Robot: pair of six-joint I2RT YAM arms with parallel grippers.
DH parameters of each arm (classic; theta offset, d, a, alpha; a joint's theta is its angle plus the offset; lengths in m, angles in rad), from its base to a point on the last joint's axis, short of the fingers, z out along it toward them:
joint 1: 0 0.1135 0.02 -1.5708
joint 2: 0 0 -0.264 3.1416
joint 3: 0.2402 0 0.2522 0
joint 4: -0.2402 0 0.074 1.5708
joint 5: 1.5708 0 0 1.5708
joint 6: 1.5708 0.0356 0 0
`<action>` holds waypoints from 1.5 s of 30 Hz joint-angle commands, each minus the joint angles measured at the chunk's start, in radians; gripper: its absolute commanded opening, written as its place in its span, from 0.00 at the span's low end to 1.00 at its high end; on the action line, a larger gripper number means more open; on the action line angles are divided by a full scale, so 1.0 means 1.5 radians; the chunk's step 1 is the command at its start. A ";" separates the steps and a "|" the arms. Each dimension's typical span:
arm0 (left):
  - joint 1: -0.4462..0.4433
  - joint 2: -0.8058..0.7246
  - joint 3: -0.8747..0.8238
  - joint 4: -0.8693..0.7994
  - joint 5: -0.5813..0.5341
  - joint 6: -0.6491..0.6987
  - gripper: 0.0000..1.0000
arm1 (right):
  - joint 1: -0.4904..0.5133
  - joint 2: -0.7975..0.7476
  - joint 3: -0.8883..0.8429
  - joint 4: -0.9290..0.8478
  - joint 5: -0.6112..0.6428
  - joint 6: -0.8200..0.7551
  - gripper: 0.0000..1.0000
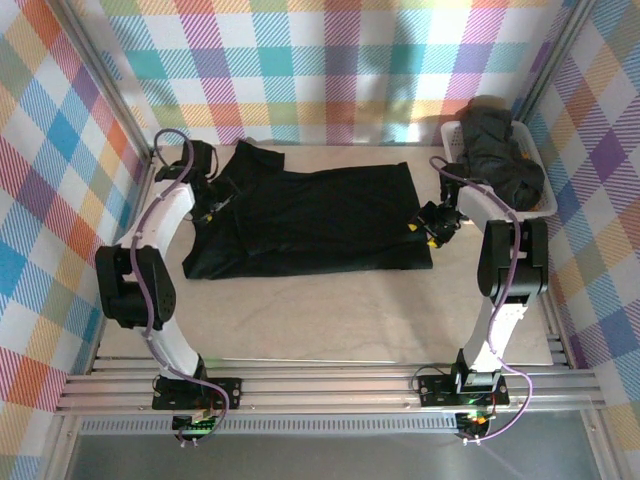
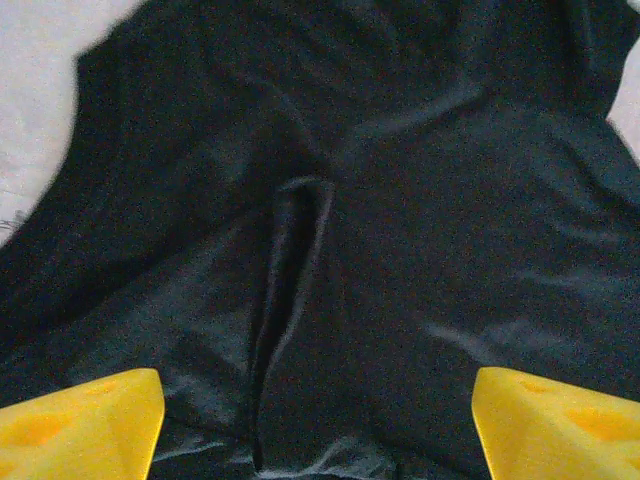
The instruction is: Fold and stack the t-shirts
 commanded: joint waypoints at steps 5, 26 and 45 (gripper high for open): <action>0.108 -0.204 -0.284 -0.030 0.073 -0.069 0.67 | -0.004 -0.191 -0.174 0.014 -0.030 -0.019 0.55; 0.197 -0.104 -0.384 0.138 0.068 -0.051 0.54 | -0.058 -0.168 -0.292 0.089 -0.098 -0.003 0.54; 0.204 -0.025 -0.334 0.180 0.054 -0.045 0.26 | -0.058 -0.055 -0.197 0.125 -0.089 -0.008 0.24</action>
